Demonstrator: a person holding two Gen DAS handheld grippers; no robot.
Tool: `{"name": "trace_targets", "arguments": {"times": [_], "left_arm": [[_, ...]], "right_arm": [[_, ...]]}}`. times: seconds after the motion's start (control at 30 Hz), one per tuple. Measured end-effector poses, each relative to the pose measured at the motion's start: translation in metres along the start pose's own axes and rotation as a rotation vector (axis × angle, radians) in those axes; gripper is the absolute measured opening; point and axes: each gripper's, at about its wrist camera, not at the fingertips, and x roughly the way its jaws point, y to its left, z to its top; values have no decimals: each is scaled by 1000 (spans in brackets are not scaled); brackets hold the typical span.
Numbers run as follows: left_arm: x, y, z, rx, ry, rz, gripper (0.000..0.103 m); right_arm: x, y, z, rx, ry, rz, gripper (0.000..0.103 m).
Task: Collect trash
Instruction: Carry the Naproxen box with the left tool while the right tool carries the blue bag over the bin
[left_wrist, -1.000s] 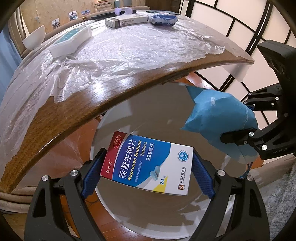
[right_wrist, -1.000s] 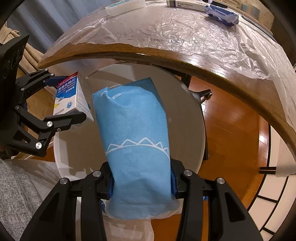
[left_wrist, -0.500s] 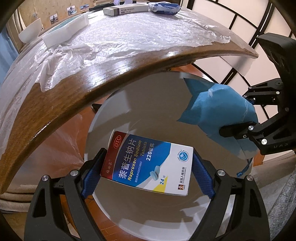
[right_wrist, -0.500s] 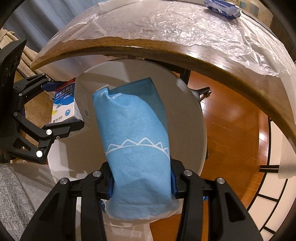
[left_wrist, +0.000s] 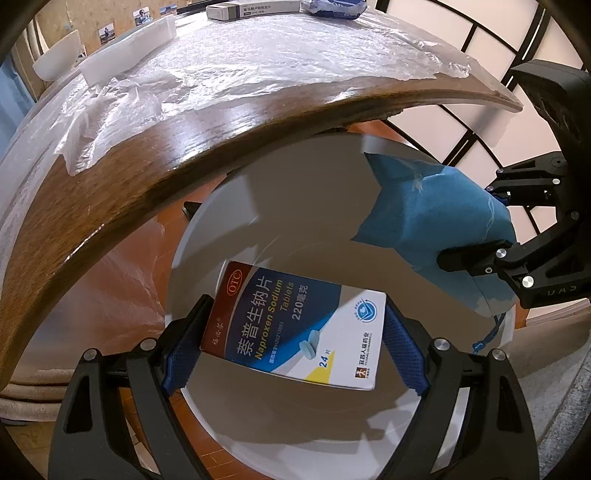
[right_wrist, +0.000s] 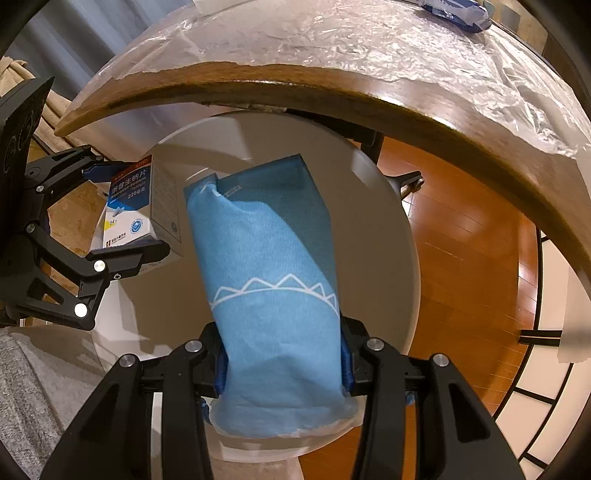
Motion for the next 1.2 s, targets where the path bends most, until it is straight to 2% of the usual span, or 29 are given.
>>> {"name": "trace_targets", "arguments": {"times": [1.2], "left_arm": [[7,2,-1,10,2,-1,88]], "right_arm": [[0,-2,4,10,4,-1,43]]}}
